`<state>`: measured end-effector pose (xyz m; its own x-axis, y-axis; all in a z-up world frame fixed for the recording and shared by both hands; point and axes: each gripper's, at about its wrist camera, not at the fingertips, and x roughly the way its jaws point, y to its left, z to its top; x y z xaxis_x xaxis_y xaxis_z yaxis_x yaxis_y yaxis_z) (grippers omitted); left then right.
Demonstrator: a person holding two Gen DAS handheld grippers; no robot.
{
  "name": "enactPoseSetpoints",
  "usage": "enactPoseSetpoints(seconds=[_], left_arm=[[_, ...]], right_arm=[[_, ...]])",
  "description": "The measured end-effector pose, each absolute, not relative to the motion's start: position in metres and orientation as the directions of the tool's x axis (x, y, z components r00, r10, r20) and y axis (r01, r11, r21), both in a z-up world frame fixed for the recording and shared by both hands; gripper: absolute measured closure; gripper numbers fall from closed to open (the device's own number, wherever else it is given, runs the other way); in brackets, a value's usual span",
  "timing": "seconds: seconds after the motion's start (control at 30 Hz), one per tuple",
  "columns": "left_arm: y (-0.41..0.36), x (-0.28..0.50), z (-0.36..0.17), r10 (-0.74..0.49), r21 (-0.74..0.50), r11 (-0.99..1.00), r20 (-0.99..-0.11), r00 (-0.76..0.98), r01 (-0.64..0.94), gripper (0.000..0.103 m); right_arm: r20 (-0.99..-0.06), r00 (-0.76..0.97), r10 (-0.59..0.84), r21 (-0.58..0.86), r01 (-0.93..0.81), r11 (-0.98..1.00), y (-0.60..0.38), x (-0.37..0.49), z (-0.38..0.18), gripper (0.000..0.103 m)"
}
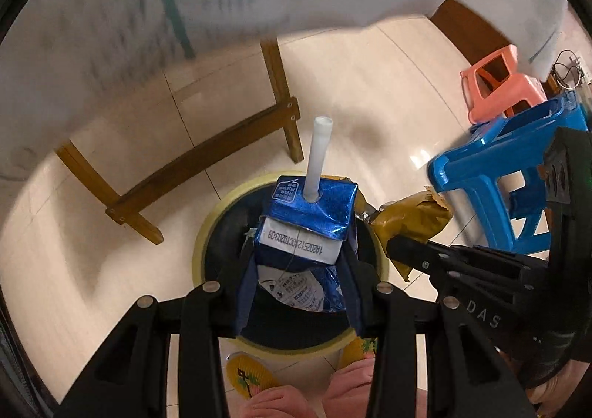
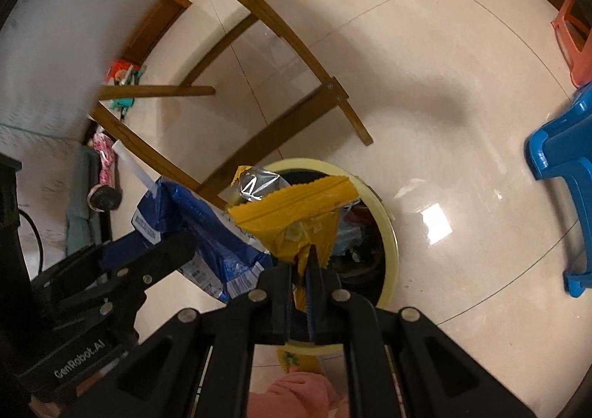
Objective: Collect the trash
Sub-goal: 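Open both tools to drop the blue bag and yellow packet into the bin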
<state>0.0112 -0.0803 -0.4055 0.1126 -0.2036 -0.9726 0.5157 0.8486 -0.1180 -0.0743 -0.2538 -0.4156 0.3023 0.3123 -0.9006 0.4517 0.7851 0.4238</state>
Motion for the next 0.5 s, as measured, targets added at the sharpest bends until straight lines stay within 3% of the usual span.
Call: enactPoseSetpoints(seconds=[0.07,0.1,0.13,0.27,0.33,0.5], left_arm=[[-0.08,0.012,-0.412,-0.21,-0.129,0.852,-0.972,0.104,0.507,0.062],[-0.078,0.012,-0.416,-0.212,-0.132,0.854,-0.972,0.104,0.504,0.057],[-0.073,0.014,-0.419,-0.21,-0.131,0.855,-0.972,0.104,0.501,0.044],[-0.067,0.013,-0.424,-0.202,-0.119,0.859,-0.972,0.117,0.498,0.031],[-0.06,0.015,-0.426,-0.195,-0.11,0.863,-0.973,0.125,0.493,0.018],[-0.04,0.017,-0.424,-0.179,-0.086,0.886,-0.97,0.164,0.456,0.014]], right_arm=[[-0.904,0.293,0.311,0.417,0.444,0.793,-0.248,-0.073,-0.422,0.097],[-0.906,0.288,0.309,0.412,0.438,0.799,-0.246,-0.072,-0.426,0.095],[-0.907,0.286,0.309,0.41,0.433,0.803,-0.245,-0.072,-0.428,0.094],[-0.912,0.279,0.299,0.396,0.42,0.816,-0.241,-0.066,-0.436,0.094],[-0.912,0.277,0.302,0.397,0.414,0.82,-0.237,-0.063,-0.44,0.094],[-0.917,0.257,0.305,0.387,0.39,0.836,-0.225,-0.053,-0.448,0.09]])
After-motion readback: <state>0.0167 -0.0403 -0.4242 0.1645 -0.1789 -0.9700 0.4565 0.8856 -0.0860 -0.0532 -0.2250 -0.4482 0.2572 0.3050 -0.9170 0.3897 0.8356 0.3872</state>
